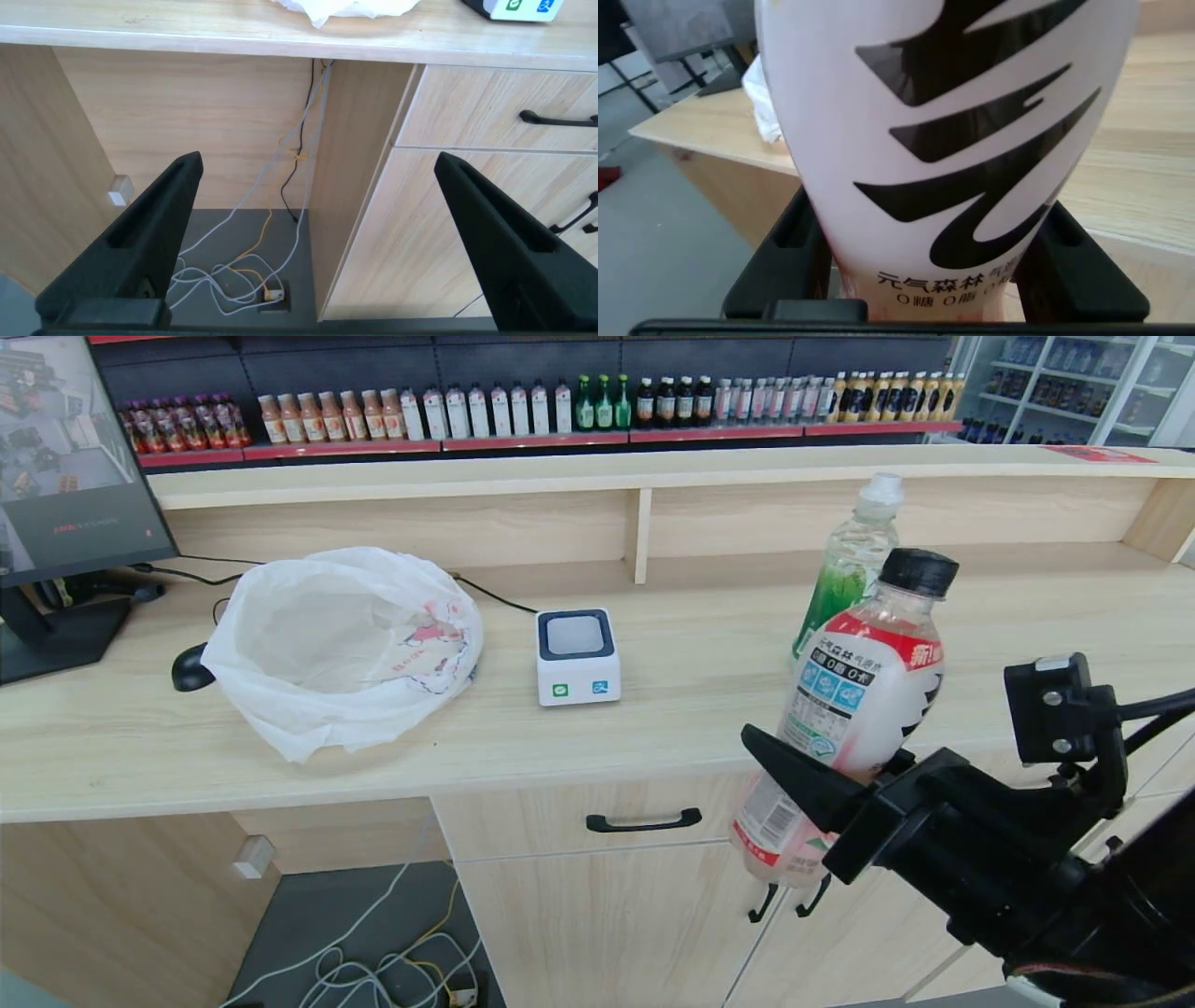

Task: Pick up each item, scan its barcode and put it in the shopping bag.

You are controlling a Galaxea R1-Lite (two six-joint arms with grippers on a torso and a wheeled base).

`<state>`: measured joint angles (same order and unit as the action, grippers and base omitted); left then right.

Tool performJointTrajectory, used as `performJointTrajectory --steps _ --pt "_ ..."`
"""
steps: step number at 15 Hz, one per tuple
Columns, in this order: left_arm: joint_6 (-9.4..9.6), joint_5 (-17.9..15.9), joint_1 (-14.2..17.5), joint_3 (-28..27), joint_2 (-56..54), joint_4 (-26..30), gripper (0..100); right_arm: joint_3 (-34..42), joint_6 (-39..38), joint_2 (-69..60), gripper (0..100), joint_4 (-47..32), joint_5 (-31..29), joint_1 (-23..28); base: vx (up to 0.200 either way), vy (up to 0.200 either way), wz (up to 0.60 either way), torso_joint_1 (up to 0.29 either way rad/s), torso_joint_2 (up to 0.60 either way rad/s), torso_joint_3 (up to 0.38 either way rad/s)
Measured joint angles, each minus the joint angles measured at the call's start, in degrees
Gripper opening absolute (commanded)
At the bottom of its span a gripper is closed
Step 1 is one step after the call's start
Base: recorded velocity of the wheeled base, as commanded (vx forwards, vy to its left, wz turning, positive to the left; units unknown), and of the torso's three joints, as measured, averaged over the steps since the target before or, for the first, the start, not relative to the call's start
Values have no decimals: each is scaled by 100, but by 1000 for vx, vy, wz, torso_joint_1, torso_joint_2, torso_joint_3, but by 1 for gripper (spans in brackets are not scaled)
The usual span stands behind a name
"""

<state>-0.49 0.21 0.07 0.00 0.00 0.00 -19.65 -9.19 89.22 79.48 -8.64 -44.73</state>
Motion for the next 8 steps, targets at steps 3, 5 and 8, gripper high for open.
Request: performJointTrajectory --steps 3,5,8 --pt "0 0 0 0 0 0 100 17 -156 9 0 66 561 -30 0 0 0 0 0 0" --pt "-2 0 0 0 0 0 100 -22 -386 16 0 93 919 -37 0 0 0 0 0 0" --pt "-2 1 0 0 0 0 100 61 -709 94 0 594 1496 -28 0 0 0 0 0 0"
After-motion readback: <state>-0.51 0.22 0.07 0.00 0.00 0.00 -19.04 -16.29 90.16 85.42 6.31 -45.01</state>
